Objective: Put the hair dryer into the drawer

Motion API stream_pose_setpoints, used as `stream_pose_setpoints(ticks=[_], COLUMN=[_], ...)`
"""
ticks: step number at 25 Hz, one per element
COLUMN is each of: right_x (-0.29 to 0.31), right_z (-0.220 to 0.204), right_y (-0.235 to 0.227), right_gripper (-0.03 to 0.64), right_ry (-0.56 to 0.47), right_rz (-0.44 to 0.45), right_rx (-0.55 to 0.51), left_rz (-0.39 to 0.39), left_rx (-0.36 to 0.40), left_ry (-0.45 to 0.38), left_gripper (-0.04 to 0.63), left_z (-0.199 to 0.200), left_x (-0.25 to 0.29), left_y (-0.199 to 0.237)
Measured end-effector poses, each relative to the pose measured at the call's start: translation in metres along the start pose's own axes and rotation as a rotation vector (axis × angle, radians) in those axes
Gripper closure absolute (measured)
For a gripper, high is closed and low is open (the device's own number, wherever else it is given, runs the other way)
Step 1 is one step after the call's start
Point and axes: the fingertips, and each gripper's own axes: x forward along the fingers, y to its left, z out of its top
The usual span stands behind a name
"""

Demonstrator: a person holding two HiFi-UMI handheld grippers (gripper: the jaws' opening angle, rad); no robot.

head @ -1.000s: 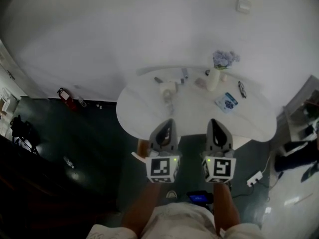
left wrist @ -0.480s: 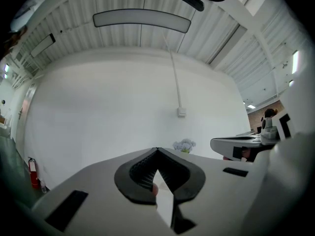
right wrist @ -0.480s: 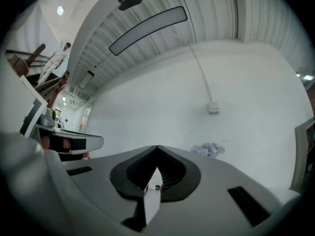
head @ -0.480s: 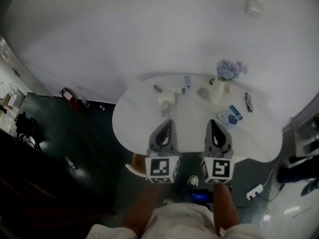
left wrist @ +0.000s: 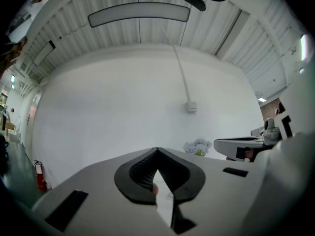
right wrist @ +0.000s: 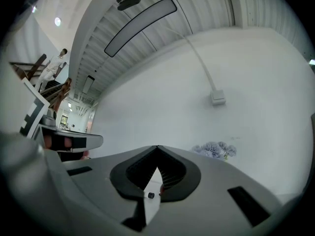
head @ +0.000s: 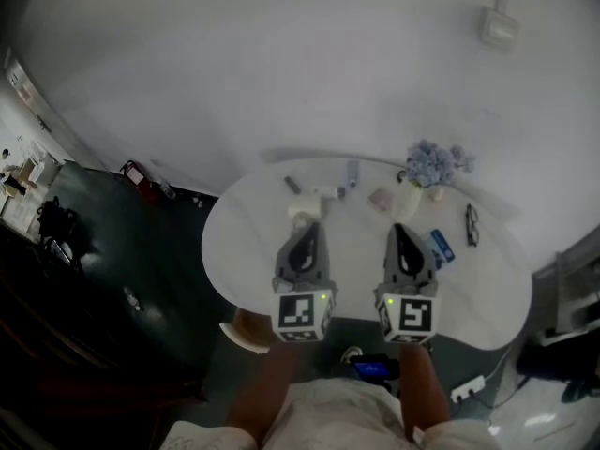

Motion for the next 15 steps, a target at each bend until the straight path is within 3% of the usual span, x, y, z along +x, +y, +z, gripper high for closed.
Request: stream_pose_setpoints(ticks=[15], right_x=[0.054], right_z=[-0.015], right_y=[0.005], right_gripper=[0.617], right_ry=[0.028], right_rz=[0.027], right_rx=[-0.036], left_rz=[0.019], left_rx=[0.012], left_ry=[0.022], left_gripper=[0.595], left_z=[-0.013], left_x=[0.044], left_y=[0.033])
